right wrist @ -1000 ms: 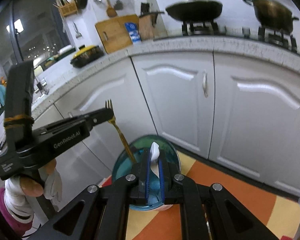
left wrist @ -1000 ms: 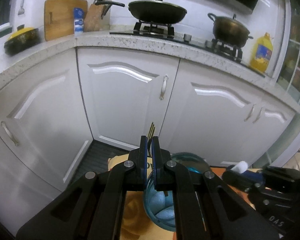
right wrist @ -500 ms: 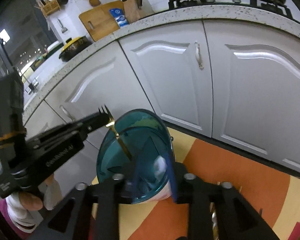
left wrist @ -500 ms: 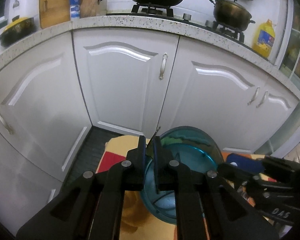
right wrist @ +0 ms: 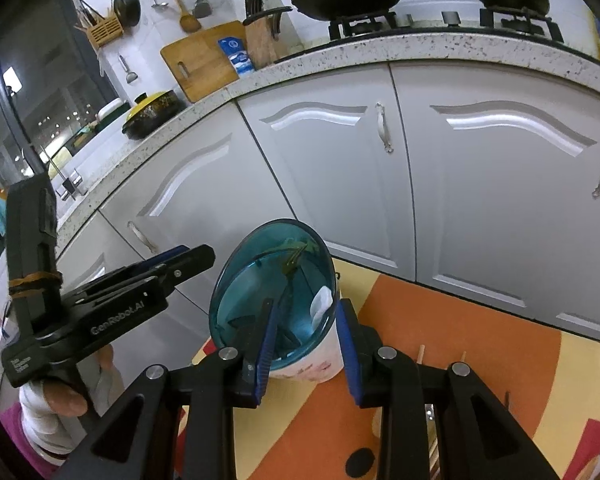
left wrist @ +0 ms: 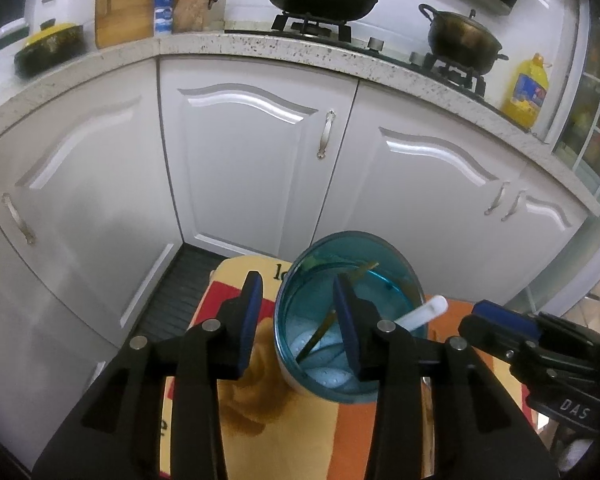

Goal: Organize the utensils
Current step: 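Withdraw the right tool from the cup back over the utensils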

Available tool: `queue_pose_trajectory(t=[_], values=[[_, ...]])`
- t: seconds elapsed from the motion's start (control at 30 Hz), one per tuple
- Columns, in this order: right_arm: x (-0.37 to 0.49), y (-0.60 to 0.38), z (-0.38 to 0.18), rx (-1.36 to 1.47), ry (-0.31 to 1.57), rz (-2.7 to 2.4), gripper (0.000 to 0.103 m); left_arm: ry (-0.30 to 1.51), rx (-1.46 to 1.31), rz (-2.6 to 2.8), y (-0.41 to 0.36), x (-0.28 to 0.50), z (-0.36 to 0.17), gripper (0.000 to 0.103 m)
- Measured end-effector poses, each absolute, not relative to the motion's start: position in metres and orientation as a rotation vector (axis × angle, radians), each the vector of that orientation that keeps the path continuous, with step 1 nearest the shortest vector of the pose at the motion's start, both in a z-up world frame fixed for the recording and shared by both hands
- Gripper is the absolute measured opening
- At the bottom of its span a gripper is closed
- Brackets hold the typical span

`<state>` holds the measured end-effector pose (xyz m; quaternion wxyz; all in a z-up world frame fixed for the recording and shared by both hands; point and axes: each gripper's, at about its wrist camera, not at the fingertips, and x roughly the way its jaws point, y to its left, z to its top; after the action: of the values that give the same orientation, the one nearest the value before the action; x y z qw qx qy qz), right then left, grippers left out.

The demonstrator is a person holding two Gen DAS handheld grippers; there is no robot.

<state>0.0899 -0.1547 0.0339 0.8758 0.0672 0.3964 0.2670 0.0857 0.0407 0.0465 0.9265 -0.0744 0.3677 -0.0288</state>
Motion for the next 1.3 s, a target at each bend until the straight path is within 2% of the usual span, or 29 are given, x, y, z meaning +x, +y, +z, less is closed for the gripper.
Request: queue_pose_trajectory(t=[0.5,1.07,1.17,1.3], values=[[0.045,-0.166,0.048,0.104,0.775,0.49,0.036,0.715,-0.123,-0.091,0.011,0.036,0.059,0.042],[-0.005,-0.217,0.047,0.18,0.77,0.401,0.039,0.755,-0.1,-0.178,-0.041,0.0,0.056,0.043],[-0.013,-0.223,0.046,0.187,0.771,0.391,0.039,0.759,-0.09,-0.197,-0.05,-0.007,0.055,0.051],[-0.024,-0.229,0.045,0.185,0.769,0.378,0.04,0.759,-0.084,-0.218,-0.061,-0.016,0.054,0.052]])
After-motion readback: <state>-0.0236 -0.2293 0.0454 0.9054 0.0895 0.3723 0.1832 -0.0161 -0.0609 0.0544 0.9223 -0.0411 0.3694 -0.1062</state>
